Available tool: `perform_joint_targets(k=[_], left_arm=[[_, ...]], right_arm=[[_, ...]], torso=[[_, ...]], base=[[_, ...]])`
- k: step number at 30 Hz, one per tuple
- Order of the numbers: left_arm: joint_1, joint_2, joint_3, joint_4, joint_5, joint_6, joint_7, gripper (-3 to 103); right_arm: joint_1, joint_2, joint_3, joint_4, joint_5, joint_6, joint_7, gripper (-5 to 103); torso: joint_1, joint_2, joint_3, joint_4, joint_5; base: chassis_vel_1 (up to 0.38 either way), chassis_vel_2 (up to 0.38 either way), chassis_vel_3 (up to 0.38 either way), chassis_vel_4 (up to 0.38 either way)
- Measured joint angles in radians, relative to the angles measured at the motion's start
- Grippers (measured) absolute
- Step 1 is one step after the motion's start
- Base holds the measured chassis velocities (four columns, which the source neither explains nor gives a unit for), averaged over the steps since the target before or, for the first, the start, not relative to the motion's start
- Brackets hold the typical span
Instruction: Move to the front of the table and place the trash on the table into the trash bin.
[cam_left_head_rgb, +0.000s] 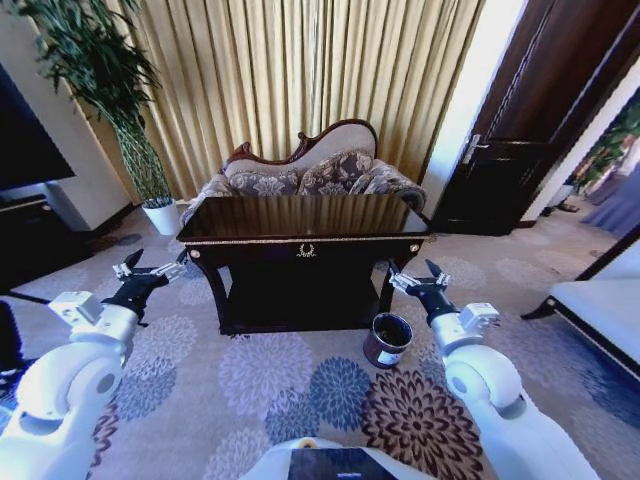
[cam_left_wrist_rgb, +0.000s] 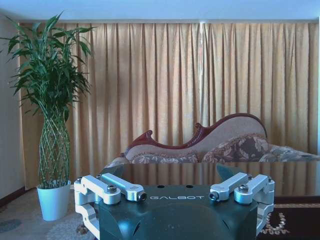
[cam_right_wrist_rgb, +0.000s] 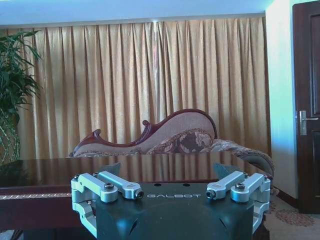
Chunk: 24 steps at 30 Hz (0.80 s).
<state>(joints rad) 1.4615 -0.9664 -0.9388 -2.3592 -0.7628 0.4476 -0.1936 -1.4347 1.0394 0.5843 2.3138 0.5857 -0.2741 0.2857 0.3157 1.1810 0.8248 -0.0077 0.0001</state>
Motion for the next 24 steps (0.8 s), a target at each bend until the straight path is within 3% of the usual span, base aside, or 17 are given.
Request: perform_joint_targets(k=[24], left_arm=[[-0.006,0.007,-0.001,0.004,-0.003,-0.002,-0.003,100]], right_arm=[[-0.003,0.003,-0.005,-0.008,-0.017,0.005,0.000,100]], torso=[[0.000,0.000,0.000,-0.0001,0.0005]], base=[[0.238,-0.247,-0.235,0.240]])
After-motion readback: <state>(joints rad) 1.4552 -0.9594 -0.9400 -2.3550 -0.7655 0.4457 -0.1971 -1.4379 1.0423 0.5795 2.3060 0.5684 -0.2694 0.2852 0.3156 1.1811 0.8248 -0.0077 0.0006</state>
